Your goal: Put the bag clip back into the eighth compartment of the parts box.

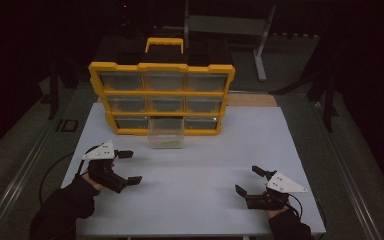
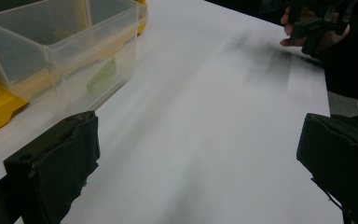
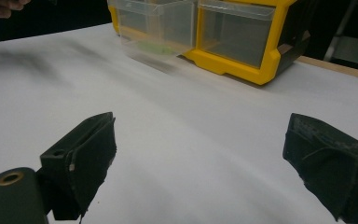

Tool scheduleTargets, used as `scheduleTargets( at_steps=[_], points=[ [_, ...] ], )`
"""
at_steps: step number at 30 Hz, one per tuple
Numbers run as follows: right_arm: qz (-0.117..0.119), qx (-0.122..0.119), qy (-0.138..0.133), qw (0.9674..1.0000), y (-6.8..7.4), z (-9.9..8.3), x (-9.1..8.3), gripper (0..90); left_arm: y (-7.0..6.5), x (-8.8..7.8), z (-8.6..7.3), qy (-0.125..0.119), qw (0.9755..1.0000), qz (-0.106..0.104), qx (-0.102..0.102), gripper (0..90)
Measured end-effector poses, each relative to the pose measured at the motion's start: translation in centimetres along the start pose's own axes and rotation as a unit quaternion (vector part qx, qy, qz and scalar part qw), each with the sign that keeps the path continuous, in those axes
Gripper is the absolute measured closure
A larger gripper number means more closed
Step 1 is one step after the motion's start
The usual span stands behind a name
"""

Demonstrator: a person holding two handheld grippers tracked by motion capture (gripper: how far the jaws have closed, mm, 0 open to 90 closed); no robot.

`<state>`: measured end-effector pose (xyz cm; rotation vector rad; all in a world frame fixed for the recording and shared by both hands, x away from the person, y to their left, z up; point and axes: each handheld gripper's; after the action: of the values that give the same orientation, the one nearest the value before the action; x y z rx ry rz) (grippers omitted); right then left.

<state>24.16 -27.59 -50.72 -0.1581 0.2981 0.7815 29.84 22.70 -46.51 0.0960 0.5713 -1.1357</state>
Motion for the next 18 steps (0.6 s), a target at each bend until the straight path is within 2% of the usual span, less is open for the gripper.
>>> scheduleTargets(
  at_steps=[13,15,18],
  points=[
    [0.001,-0.001,0.000,1.0000,0.0,0.0,0.0,9.3,-1.0,-0.5,-3.1,-0.008,0.9997,-0.004,-0.023,0.1],
    [0.001,-0.001,-0.001,1.0000,0.0,0.0,0.0,9.3,-1.1,-0.6,-3.6,-0.007,0.9997,0.004,-0.022,0.1],
    [0.001,-0.002,-0.001,1.0000,0.0,0.1,0.0,9.3,-1.2,-1.0,-4.2,-0.016,0.9993,0.009,-0.031,0.1]
  ],
)
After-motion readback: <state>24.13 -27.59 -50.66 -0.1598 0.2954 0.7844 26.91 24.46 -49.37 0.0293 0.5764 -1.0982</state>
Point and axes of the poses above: each handheld gripper's, and its own axes: x roughly forward along the jaws, z roughly out of its top, y roughly to its left, and after that the axes turned 2 degrees about -x, right-handed
